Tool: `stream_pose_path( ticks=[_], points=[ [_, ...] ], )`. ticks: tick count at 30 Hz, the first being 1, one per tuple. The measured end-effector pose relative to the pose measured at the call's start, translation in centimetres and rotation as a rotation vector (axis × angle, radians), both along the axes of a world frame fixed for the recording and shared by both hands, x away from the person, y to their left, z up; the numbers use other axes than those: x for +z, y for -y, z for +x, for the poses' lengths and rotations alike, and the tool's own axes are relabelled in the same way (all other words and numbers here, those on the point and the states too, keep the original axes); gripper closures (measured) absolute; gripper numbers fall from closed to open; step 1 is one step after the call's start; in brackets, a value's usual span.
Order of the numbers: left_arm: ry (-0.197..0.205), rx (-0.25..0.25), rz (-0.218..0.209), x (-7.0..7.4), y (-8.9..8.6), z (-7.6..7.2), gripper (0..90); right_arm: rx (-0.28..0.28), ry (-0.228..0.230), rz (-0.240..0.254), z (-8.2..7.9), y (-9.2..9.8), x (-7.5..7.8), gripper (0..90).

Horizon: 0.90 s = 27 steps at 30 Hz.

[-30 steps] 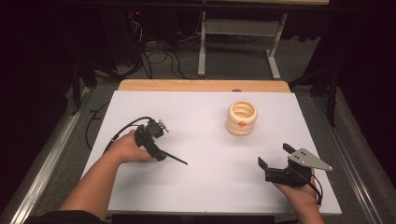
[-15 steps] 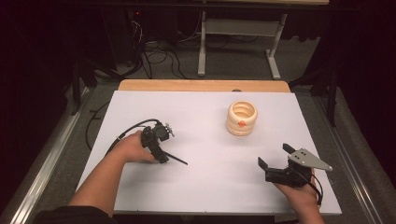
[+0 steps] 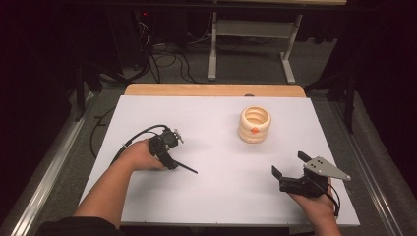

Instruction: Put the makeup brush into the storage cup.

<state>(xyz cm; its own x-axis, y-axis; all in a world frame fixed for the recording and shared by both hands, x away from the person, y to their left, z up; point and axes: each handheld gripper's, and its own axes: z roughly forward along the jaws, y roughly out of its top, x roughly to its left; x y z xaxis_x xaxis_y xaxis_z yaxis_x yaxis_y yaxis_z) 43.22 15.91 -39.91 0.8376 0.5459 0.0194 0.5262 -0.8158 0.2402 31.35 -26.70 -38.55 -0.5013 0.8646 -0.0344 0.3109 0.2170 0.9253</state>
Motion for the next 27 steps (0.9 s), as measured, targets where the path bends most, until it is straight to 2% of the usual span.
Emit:
stream_pose_path(
  ticks=[6,9,14,15,27],
  points=[
    [0.001,-0.014,-0.007,0.02,-0.03,-0.08,36.7,0.001,-0.001,-0.003,0.02,-0.01,-0.02,0.9],
    [-0.009,-0.030,0.003,-0.17,0.00,-0.10,44.4,0.001,-0.001,-0.003,0.00,-0.03,-0.02,0.9],
    [-0.018,-0.038,-0.004,-0.13,-0.03,-0.07,49.4,0.001,-0.003,-0.003,-0.03,-0.10,-0.03,0.9],
    [-0.019,-0.044,-0.009,-0.12,-0.10,-0.10,53.2,0.005,-0.002,-0.003,0.01,-0.09,-0.05,0.9],
    [-0.026,-0.039,-0.011,-0.07,-0.49,-0.03,64.9,0.004,-0.003,-0.002,-0.01,-0.05,-0.06,1.0]
  ],
)
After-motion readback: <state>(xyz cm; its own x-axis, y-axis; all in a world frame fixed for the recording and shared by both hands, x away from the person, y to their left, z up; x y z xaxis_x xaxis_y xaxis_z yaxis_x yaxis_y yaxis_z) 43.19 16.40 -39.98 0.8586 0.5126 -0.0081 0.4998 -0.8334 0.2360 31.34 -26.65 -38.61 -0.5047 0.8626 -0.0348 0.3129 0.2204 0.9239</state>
